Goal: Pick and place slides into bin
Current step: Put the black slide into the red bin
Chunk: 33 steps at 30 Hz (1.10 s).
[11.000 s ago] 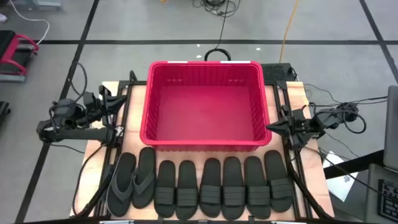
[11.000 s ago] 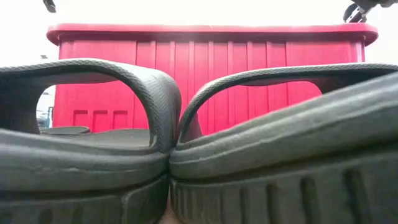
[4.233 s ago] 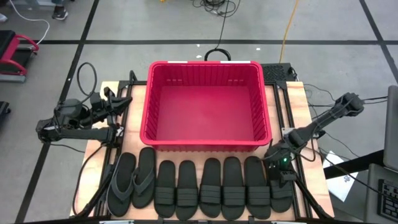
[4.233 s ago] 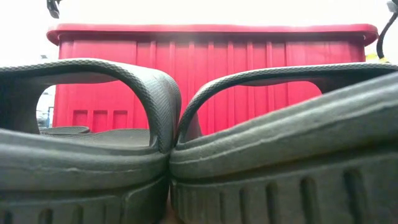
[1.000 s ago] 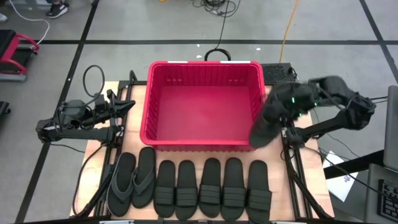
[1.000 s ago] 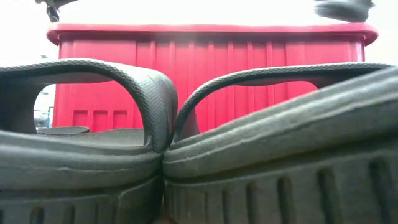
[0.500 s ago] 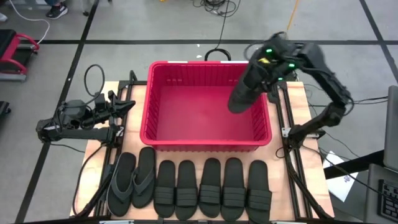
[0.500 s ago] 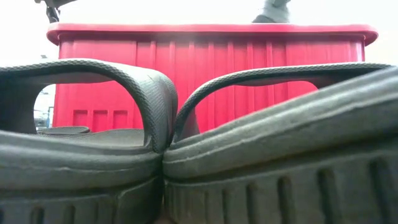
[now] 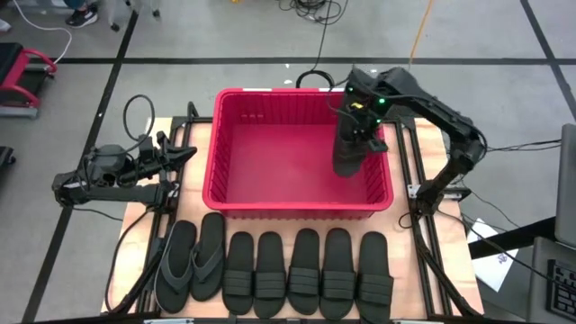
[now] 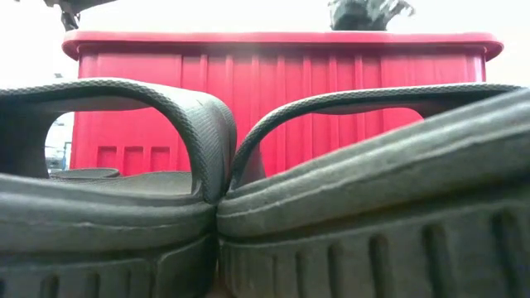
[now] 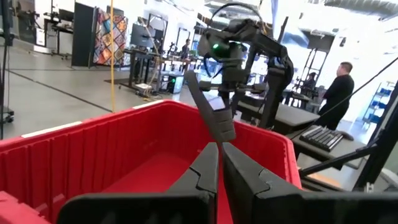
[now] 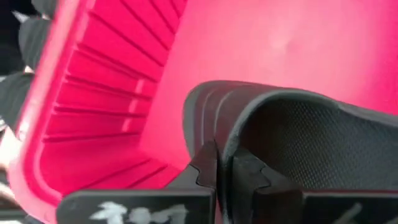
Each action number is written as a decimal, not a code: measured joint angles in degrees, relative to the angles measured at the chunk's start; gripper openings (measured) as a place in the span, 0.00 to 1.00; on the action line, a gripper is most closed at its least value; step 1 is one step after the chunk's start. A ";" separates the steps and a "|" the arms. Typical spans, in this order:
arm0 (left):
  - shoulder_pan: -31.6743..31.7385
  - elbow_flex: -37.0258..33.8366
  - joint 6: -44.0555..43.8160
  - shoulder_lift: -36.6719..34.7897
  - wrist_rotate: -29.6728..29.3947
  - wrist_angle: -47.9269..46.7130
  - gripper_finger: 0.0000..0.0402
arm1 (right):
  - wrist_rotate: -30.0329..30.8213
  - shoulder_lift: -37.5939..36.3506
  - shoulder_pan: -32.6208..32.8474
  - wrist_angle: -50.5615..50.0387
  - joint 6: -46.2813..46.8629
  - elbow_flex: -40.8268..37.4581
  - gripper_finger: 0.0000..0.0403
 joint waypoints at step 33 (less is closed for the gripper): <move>0.00 0.00 0.36 0.02 -0.17 -1.27 0.05 | 3.46 11.64 -3.12 6.32 5.25 -11.74 0.01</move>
